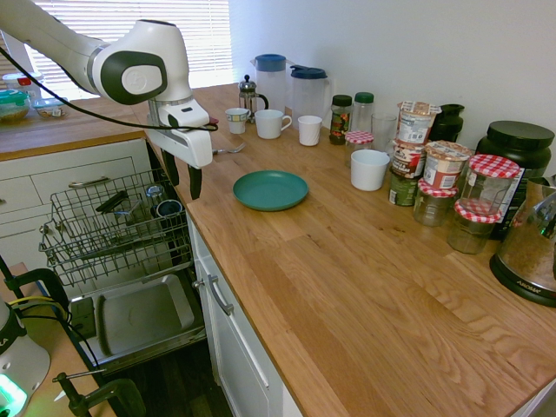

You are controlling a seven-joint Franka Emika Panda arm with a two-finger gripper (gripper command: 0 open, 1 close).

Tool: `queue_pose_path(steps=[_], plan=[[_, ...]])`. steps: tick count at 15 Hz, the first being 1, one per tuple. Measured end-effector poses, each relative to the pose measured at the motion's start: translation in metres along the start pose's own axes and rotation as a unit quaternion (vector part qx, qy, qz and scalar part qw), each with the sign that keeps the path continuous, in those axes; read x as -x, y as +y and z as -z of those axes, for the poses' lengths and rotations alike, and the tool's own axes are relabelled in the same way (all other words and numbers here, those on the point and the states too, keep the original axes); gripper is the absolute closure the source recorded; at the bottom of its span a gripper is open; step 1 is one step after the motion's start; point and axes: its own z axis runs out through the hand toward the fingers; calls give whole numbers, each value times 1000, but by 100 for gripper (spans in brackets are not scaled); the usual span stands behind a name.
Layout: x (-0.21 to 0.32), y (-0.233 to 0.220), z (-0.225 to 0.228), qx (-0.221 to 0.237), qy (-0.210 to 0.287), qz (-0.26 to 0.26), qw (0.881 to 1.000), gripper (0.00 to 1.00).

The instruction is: Put the fork in the dishwasher

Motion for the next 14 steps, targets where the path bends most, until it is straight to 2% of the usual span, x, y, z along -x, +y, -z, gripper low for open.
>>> queue_pose_path(steps=[6,14], plan=[[-1,-20,2,-3,11,-20,1000,0],[19,-148,21,-33,24,-87,995,0]])
